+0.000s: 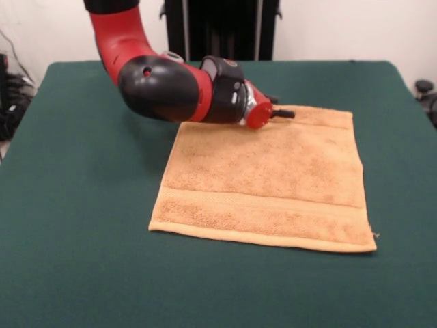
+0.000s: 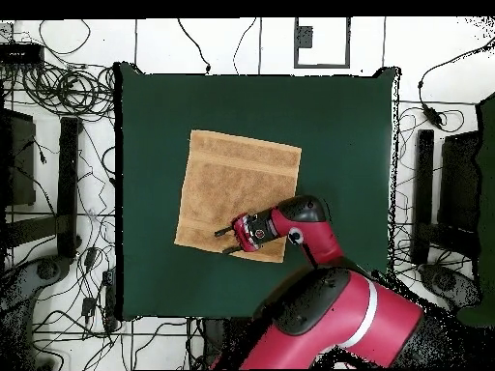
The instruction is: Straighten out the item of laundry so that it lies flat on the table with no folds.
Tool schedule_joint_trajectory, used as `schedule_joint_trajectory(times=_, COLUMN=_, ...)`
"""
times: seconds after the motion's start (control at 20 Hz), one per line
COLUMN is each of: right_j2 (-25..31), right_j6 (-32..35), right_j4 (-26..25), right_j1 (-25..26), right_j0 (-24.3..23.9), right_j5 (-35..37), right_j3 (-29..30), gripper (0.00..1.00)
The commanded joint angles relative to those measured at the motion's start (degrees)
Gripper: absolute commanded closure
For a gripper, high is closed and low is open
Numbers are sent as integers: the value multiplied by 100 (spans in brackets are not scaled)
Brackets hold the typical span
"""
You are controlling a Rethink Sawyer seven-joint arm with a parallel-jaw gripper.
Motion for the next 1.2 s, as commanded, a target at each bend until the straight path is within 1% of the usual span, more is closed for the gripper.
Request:
schedule_joint_trajectory(times=0.05, right_j2=-83, right_j6=392, right_j4=-479, right_j1=34, right_j0=619, right_j5=-2234, right_j3=-494, gripper=0)
schedule_joint_trajectory(times=0.1, right_j2=-231, right_j6=529, right_j4=-622, right_j1=-57, right_j0=752, right_j5=-2441, right_j3=-533, gripper=0)
schedule_joint_trajectory(times=0.15, right_j2=-534, right_j6=784, right_j4=-840, right_j1=-253, right_j0=1020, right_j5=-2593, right_j3=-605, gripper=0)
schedule_joint_trajectory(times=0.3, right_j2=-1078, right_j6=1210, right_j4=-1200, right_j1=-482, right_j0=1437, right_j5=-2258, right_j3=-966, gripper=0)
schedule_joint_trajectory(times=0.35, right_j2=-1299, right_j6=1335, right_j4=-1350, right_j1=-494, right_j0=1586, right_j5=-2095, right_j3=-1208, gripper=0)
schedule_joint_trajectory(times=0.55, right_j2=-1732, right_j6=1513, right_j4=-1621, right_j1=-274, right_j0=1809, right_j5=-1737, right_j3=-1957, gripper=0)
schedule_joint_trajectory(times=0.75, right_j2=-2148, right_j6=1732, right_j4=-1830, right_j1=-33, right_j0=2001, right_j5=-1560, right_j3=-2535, gripper=0)
schedule_joint_trajectory(times=0.95, right_j2=-2244, right_j6=1635, right_j4=-1922, right_j1=52, right_j0=2021, right_j5=-1660, right_j3=-2699, gripper=0)
schedule_joint_trajectory(times=1.1, right_j2=-2122, right_j6=1398, right_j4=-1914, right_j1=143, right_j0=1894, right_j5=-1586, right_j3=-2847, gripper=0)
schedule_joint_trajectory(times=1.2, right_j2=-1988, right_j6=1313, right_j4=-1824, right_j1=173, right_j0=1799, right_j5=-1467, right_j3=-2889, gripper=0)
